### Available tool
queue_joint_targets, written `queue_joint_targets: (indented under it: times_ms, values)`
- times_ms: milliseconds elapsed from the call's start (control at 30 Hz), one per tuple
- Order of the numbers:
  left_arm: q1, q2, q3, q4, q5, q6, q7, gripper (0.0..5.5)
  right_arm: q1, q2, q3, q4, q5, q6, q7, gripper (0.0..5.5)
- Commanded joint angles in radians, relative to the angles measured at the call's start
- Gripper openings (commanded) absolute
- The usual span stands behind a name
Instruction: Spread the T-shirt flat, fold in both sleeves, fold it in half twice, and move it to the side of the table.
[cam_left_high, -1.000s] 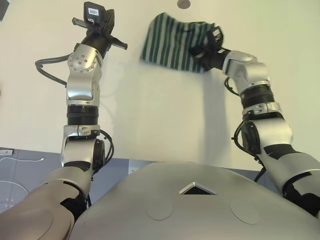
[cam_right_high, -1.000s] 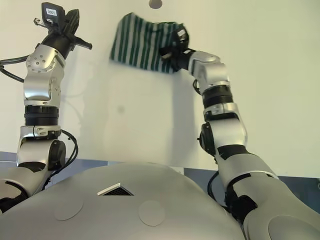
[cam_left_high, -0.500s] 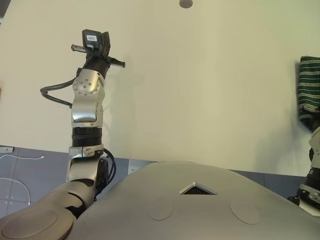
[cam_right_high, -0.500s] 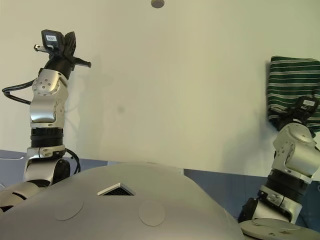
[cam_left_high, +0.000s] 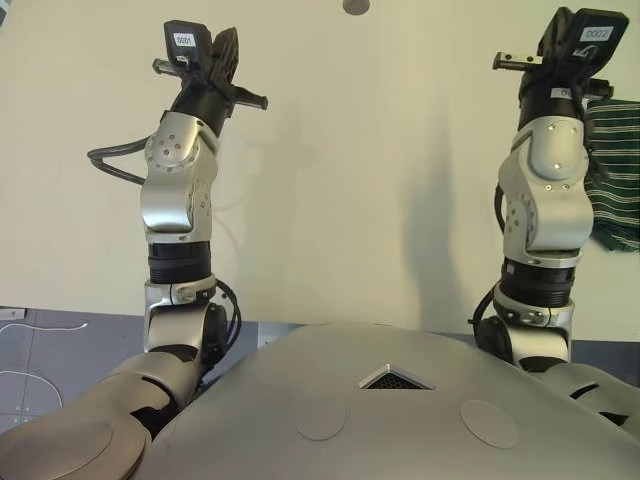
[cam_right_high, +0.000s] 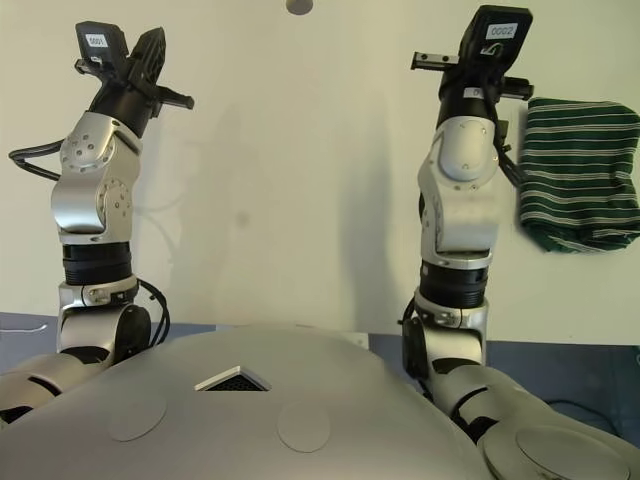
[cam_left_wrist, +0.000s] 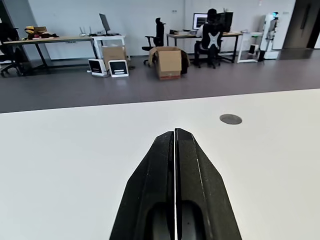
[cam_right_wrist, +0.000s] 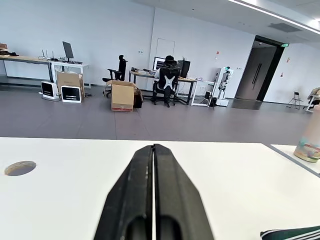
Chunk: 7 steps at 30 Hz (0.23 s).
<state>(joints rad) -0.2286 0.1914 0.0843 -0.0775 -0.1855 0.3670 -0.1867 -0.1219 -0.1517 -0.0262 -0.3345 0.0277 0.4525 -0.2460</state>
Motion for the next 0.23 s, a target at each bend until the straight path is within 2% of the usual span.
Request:
queue_joint_targets:
  times_ms: [33, 233]
  values:
    - [0.009, -0.027, 0.031, 0.009, -0.009, 0.025, 0.045, 0.03, 0.046, 0.03, 0.012, 0.014, -0.027, -0.033, 0.012, 0.0]
    - [-0.026, -0.042, 0.063, 0.09, -0.004, -0.006, 0.084, 0.03, 0.02, 0.083, 0.034, 0.06, -0.033, -0.047, 0.048, 0.0]
